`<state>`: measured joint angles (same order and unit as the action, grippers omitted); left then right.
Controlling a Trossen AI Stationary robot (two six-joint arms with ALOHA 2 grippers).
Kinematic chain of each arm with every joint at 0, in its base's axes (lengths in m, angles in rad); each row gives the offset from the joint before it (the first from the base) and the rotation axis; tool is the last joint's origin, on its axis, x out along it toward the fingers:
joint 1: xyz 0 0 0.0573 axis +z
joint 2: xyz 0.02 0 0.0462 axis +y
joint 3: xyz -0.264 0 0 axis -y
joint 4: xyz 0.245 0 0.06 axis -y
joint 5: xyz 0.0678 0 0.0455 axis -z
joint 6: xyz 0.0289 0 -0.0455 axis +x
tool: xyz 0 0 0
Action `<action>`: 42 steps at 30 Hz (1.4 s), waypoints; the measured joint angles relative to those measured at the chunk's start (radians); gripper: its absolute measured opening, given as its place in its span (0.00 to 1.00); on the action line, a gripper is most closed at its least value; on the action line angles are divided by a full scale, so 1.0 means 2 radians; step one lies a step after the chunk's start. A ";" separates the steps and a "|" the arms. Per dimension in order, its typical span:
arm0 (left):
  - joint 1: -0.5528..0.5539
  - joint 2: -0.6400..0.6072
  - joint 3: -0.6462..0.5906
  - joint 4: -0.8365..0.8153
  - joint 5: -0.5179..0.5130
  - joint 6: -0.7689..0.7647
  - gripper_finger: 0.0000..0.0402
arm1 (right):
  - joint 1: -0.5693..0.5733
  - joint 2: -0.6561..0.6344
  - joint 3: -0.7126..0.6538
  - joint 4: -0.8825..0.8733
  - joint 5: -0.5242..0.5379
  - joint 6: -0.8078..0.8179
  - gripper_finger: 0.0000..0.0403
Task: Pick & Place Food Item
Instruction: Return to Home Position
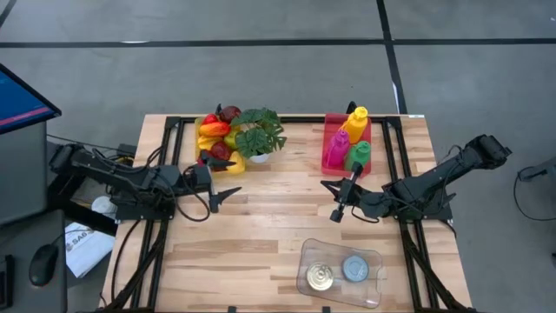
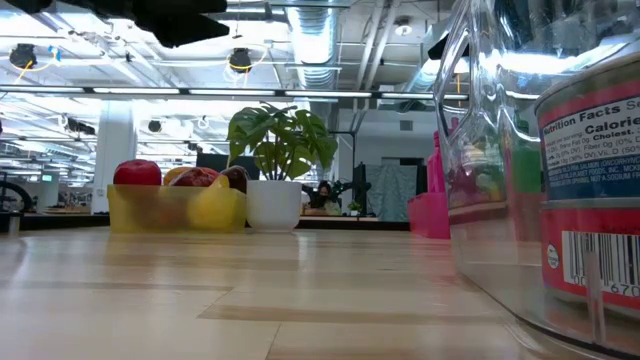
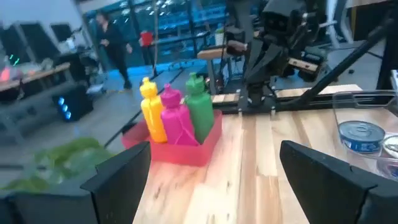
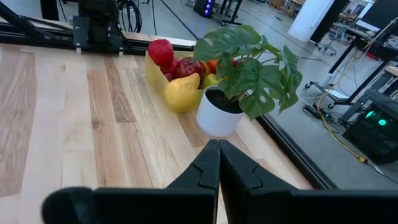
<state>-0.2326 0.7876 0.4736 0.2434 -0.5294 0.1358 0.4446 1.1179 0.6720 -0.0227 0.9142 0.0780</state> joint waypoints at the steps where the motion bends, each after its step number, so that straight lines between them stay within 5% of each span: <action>1: 0.009 0.000 0.000 0.003 0.019 0.008 0.86 | 0.000 0.000 0.000 0.000 0.000 0.000 0.00; 7: 0.093 0.012 0.000 0.014 0.205 0.003 0.86 | -0.001 0.000 0.000 0.000 0.000 -0.001 0.00; 11: 0.146 0.015 0.000 0.014 0.268 -0.052 0.86 | 0.000 0.000 0.000 -0.001 0.000 -0.001 0.00; 27: 0.183 -0.182 0.000 -0.168 0.315 -0.068 0.86 | 0.026 0.000 0.000 -0.017 0.001 -0.004 0.00; 42: 0.183 -0.267 0.000 -0.235 0.315 -0.066 0.86 | 0.026 0.000 0.000 -0.027 0.001 -0.004 0.00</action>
<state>0.1333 0.2545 0.4744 -0.2258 0.1009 0.0029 0.4973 1.1180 0.6720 -0.0760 0.9165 0.0700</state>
